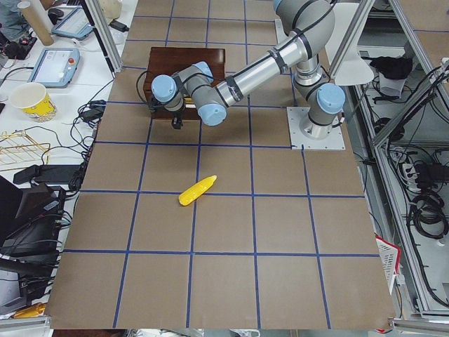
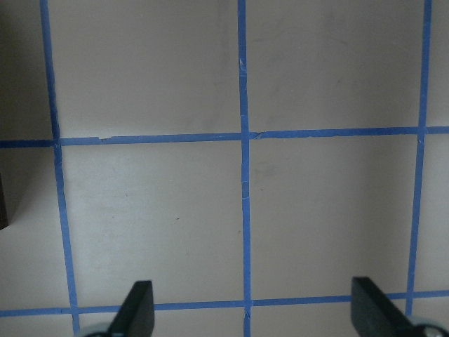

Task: Open drawer and put corn inside
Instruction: 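Close the left gripper on the white drawer handle, then pull the drawer open away from the cabinet with the left gripper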

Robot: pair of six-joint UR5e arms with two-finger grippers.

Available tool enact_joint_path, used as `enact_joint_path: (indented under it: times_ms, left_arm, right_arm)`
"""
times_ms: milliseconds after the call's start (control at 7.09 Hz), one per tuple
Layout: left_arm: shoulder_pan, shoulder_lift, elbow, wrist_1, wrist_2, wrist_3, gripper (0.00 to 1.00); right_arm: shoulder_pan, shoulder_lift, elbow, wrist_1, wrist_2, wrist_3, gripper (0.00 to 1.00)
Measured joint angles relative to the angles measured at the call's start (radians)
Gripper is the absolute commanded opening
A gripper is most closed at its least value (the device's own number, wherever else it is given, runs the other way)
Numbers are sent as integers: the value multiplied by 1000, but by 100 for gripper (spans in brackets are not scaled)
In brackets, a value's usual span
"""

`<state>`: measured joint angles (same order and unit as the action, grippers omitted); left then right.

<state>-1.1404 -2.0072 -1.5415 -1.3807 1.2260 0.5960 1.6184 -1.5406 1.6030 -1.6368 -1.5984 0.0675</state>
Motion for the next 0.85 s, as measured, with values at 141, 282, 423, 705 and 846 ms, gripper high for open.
enact_joint_path:
  times_ms: [141, 282, 423, 705, 846]
  left_arm:
    - [1, 0, 2, 1, 6, 2, 100]
    - [2, 1, 3, 2, 17, 6, 100]
    - [8, 1, 3, 4, 30, 14, 100]
    - [41, 0, 3, 8, 36, 27, 100]
    - [49, -1, 4, 9, 38, 35, 100]
  right_arm:
    - [0, 0, 0, 0, 0, 0, 100]
    - [0, 0, 0, 0, 0, 0, 100]
    - [0, 0, 0, 0, 0, 0, 100]
    - [0, 0, 0, 0, 0, 0, 100]
    - [0, 0, 0, 0, 0, 0, 100]
